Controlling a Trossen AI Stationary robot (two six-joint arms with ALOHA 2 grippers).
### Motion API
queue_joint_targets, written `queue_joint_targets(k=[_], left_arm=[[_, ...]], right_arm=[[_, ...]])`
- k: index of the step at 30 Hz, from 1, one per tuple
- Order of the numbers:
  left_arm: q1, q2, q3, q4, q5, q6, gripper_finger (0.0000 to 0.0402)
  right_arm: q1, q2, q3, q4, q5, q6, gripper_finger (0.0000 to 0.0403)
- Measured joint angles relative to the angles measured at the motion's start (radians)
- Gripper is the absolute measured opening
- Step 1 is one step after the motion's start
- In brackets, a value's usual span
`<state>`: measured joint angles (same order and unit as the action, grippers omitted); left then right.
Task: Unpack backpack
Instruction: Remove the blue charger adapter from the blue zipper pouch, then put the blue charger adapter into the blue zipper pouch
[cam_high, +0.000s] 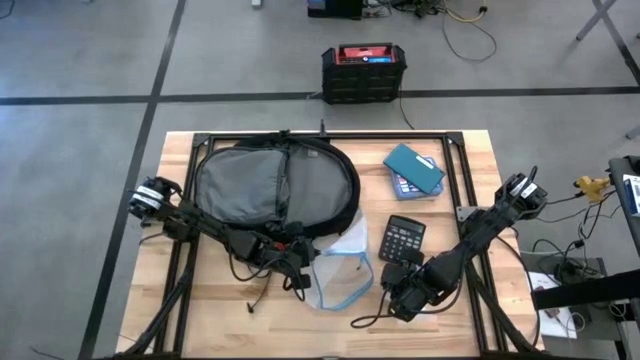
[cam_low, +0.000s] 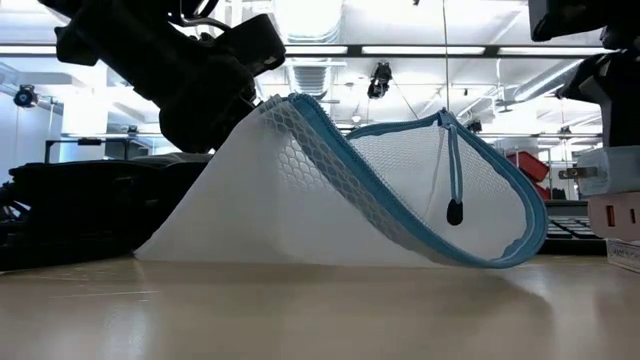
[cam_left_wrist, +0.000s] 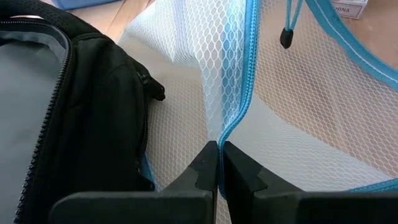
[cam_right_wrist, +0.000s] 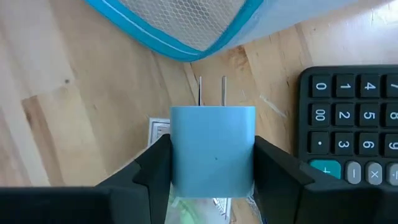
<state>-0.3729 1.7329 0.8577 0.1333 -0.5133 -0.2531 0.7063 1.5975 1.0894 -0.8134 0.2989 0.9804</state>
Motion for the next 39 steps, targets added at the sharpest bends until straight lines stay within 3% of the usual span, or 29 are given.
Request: queue_joint_targets(k=[5, 17, 22, 30, 39], left_arm=[[0.0, 0.0, 0.0, 0.01, 0.0, 0.0, 0.0], [-0.001, 0.0, 0.0, 0.252, 0.033, 0.052, 0.0], [0.0, 0.0, 0.0, 0.266, 0.034, 0.057, 0.0], [0.0, 0.0, 0.0, 0.263, 0.034, 0.057, 0.0], [-0.001, 0.0, 0.0, 0.261, 0.089, 0.057, 0.0]], right_arm=[[-0.01, 0.001, 0.034, 0.036, 0.051, -0.057, 0.0162], [-0.142, 0.099, 0.01, 0.459, 0.047, -0.349, 0.0176], [-0.194, 0.158, 0.036, 0.451, 0.042, -0.376, 0.0212], [-0.188, 0.138, 0.086, 0.424, 0.015, -0.459, 0.0277], [-0.08, 0.096, 0.147, 0.048, -0.121, -0.371, 0.0315]])
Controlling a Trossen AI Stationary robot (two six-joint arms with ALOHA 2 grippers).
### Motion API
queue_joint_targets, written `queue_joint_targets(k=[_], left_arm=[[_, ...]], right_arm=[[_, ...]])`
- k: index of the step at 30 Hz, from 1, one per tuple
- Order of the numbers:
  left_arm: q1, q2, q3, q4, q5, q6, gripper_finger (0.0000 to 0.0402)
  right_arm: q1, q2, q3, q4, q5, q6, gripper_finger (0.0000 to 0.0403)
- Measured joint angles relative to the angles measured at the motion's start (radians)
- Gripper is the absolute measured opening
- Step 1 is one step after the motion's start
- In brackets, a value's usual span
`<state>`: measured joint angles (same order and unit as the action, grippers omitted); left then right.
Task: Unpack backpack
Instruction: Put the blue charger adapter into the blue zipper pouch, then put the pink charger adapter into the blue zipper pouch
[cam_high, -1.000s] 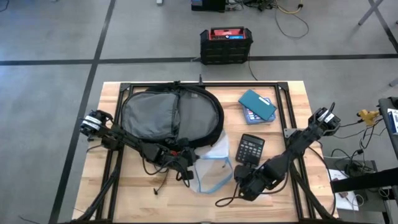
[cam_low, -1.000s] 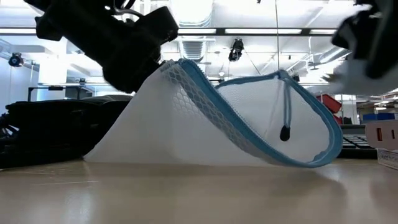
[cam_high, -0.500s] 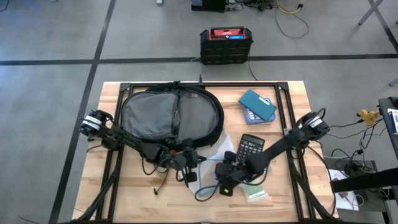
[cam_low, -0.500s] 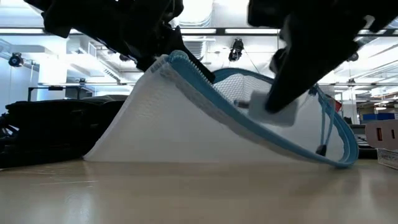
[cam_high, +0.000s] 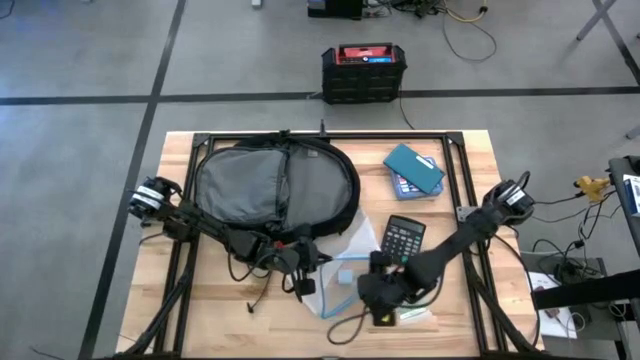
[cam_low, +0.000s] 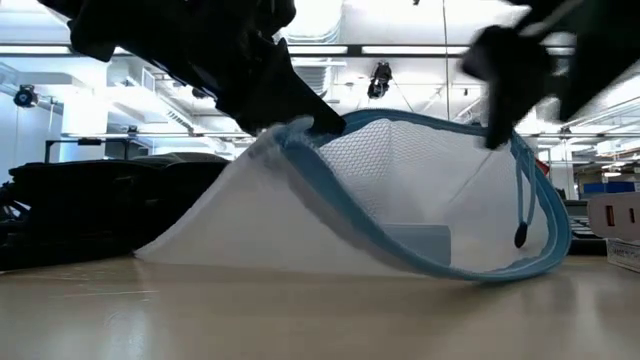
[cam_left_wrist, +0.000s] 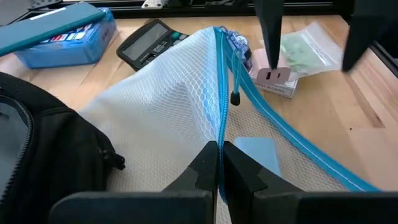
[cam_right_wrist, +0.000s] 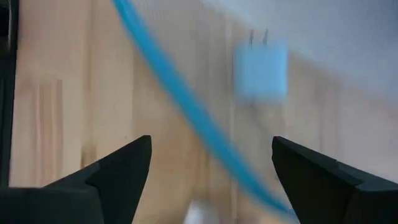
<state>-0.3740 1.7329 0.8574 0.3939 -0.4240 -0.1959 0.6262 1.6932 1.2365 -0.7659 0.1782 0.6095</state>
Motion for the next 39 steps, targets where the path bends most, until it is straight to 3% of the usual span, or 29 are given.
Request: queue_joint_targets(k=[12, 23, 27, 32, 39], left_arm=[[0.0, 0.0, 0.0, -0.002, 0.0, -0.011, 0.0], [0.0, 0.0, -0.001, -0.013, 0.001, -0.014, 0.0], [0.0, 0.0, -0.001, -0.013, 0.001, -0.015, 0.0], [0.0, 0.0, -0.001, -0.013, 0.001, -0.015, 0.0], [0.001, 0.0, -0.001, -0.013, 0.0, -0.015, 0.0]], right_arm=[[0.014, -0.022, -0.081, -0.076, -0.073, 0.009, 0.0284], [-0.014, -0.021, -0.198, 0.0, -0.095, 0.009, 0.0282], [-0.014, -0.021, -0.2, 0.022, -0.059, 0.023, 0.0245], [-0.018, -0.021, -0.196, 0.04, -0.048, 0.029, 0.0164], [-0.016, -0.021, -0.103, 0.061, -0.047, 0.012, 0.0164]])
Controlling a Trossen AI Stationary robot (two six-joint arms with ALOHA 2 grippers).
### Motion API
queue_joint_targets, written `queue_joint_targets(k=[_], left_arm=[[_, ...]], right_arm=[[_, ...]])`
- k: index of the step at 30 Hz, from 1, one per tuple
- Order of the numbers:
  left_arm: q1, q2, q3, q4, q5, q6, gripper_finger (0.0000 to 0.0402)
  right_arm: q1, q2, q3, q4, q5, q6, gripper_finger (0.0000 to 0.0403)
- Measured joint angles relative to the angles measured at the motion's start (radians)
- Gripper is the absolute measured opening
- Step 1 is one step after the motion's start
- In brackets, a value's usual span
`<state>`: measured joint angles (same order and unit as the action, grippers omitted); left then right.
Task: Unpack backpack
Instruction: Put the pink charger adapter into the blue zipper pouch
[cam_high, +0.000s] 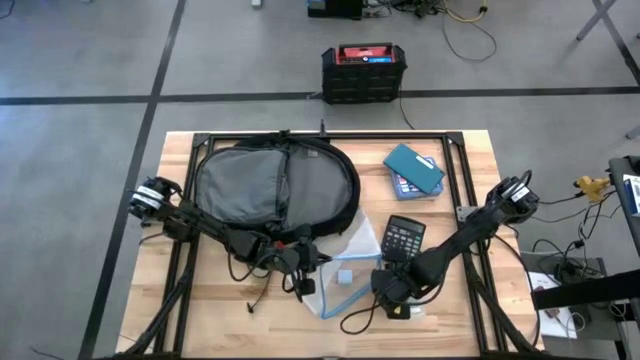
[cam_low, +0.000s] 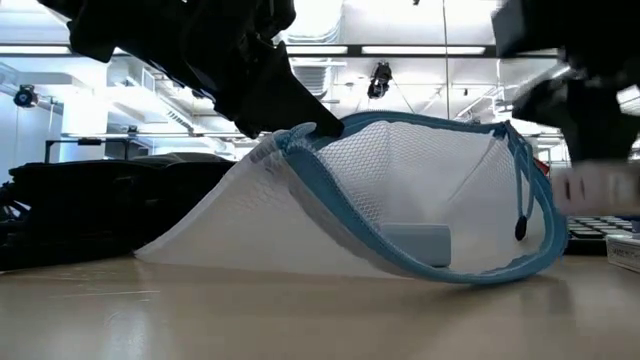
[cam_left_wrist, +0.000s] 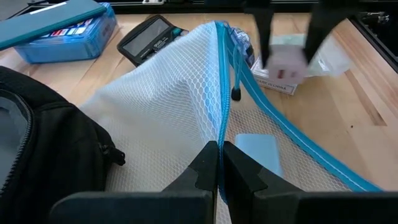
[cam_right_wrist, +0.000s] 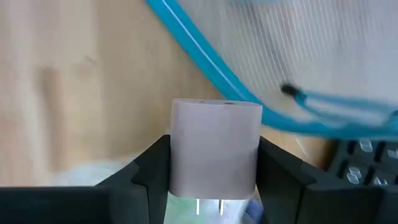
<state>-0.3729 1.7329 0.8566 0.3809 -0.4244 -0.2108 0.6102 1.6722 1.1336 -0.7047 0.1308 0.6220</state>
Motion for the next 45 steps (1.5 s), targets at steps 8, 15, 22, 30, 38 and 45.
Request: queue_joint_targets(k=[8, 15, 22, 30, 38, 45], left_arm=[[0.0, 0.0, 0.0, 0.003, -0.002, 0.0, 0.0], [0.0, 0.0, -0.001, 0.038, -0.002, 0.001, 0.0], [0.0, 0.0, -0.001, 0.057, -0.001, 0.006, 0.0], [0.0, 0.0, -0.001, 0.069, 0.008, 0.007, 0.0], [0.0, 0.0, -0.001, 0.064, 0.011, -0.007, 0.0], [0.0, 0.0, -0.001, 0.064, 0.019, -0.007, 0.0]], right_arm=[[-0.058, 0.036, 0.012, 0.272, 0.04, -0.119, 0.0164], [-0.147, 0.119, 0.031, 0.337, 0.134, -0.172, 0.0198], [-0.163, 0.116, 0.073, 0.224, 0.13, -0.165, 0.0278], [-0.044, 0.11, 0.204, -0.001, 0.126, -0.206, 0.0297], [0.092, 0.105, 0.217, -0.204, 0.097, 0.005, 0.0269], [0.154, 0.103, 0.126, -0.229, -0.001, 0.23, 0.0235]])
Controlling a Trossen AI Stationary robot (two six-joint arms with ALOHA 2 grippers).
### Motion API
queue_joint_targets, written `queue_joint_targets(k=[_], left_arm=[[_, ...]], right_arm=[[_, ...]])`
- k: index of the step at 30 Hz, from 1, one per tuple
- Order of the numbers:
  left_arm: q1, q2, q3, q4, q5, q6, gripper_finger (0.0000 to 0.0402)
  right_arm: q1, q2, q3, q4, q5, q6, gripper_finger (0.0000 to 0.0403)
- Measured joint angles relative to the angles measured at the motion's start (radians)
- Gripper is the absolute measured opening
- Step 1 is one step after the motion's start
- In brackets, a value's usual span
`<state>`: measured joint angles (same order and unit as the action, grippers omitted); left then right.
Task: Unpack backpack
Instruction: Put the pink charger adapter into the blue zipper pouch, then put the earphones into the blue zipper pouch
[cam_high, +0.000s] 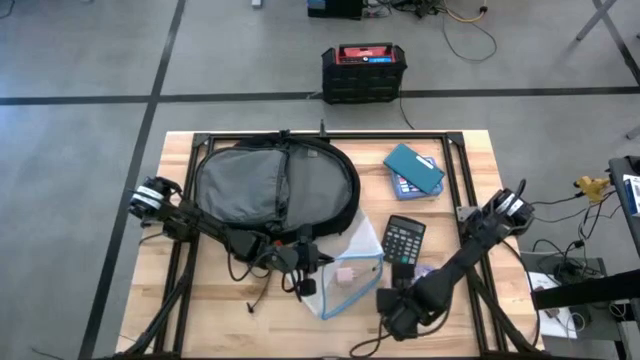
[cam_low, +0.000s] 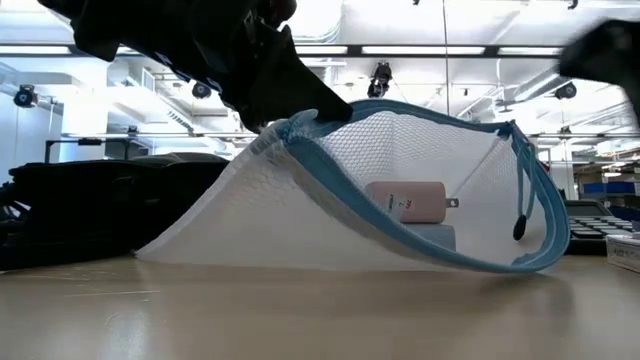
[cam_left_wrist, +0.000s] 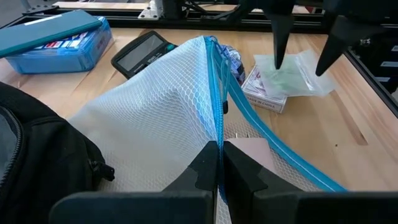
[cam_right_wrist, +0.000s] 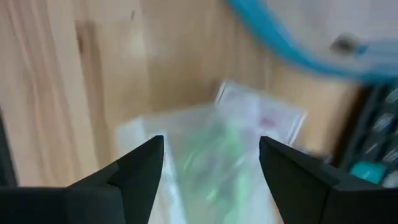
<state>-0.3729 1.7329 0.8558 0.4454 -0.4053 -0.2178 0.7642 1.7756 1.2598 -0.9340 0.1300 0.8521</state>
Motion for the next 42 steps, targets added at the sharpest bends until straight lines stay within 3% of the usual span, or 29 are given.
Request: queue_joint_targets(k=[13, 16, 22, 27, 33, 42], left_arm=[[0.0, 0.0, 0.0, 0.0, 0.0, 0.025, 0.0], [0.0, 0.0, 0.0, -0.001, 0.0, 0.025, 0.0], [0.0, 0.0, 0.0, 0.018, -0.001, 0.026, 0.0], [0.0, 0.0, 0.0, 0.025, -0.001, 0.03, 0.0], [0.0, 0.0, 0.0, 0.032, -0.002, 0.03, 0.0], [0.0, 0.0, 0.0, 0.194, -0.005, 0.022, 0.0]], right_arm=[[-0.026, -0.007, -0.169, 0.159, -0.088, 0.054, 0.0182], [-0.032, -0.007, -0.167, 0.155, -0.091, 0.048, 0.0139], [-0.045, -0.003, -0.089, 0.155, -0.077, -0.057, 0.0015], [-0.067, -0.005, -0.01, 0.157, -0.001, -0.131, 0.0016], [-0.116, -0.005, 0.065, 0.159, 0.16, -0.248, 0.0009], [-0.188, -0.004, 0.077, 0.198, 0.334, -0.344, 0.0033]])
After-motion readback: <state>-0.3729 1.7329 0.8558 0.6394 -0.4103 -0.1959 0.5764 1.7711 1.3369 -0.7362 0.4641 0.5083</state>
